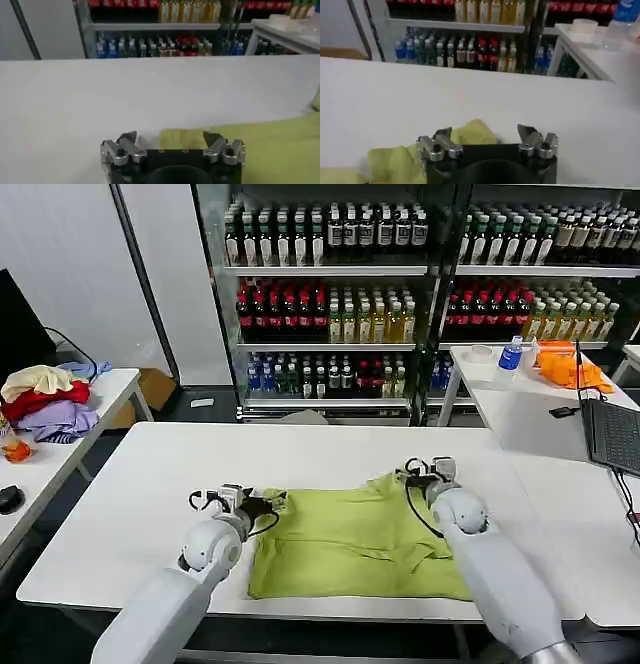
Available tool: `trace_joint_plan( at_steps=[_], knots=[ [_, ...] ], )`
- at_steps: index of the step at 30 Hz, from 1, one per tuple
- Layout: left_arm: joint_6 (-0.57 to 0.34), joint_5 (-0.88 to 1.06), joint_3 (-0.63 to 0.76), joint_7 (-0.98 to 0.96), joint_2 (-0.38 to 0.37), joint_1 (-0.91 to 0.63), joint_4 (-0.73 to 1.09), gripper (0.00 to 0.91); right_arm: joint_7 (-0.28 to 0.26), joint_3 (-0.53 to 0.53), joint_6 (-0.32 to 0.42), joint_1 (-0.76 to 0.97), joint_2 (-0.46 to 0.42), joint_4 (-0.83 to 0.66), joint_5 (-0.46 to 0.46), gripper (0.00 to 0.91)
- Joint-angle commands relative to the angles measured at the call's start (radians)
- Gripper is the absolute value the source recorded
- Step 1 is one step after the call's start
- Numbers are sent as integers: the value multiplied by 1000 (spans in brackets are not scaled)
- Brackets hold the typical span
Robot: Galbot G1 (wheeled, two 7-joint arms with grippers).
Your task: Fold and organize the clothes.
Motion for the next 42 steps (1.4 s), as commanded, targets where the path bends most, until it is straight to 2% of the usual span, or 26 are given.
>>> trace_joint_plan(
  at_steps=[1, 18, 30, 42],
  knots=[
    [0, -6, 11, 6, -6, 1, 14, 20, 2, -24, 0, 32, 31, -72, 16, 0],
    [-34, -34, -24, 16, 14, 45, -54, 20, -1, 2, 1, -38, 5, 51, 24, 0],
    [-50, -72, -53, 16, 52, 82, -163, 20, 2, 52, 0, -134, -81, 293, 54, 0],
    [-46, -76, -95, 9, 131, 219, -384, 20, 21, 169, -1, -318, -196, 585, 102, 0]
  ],
)
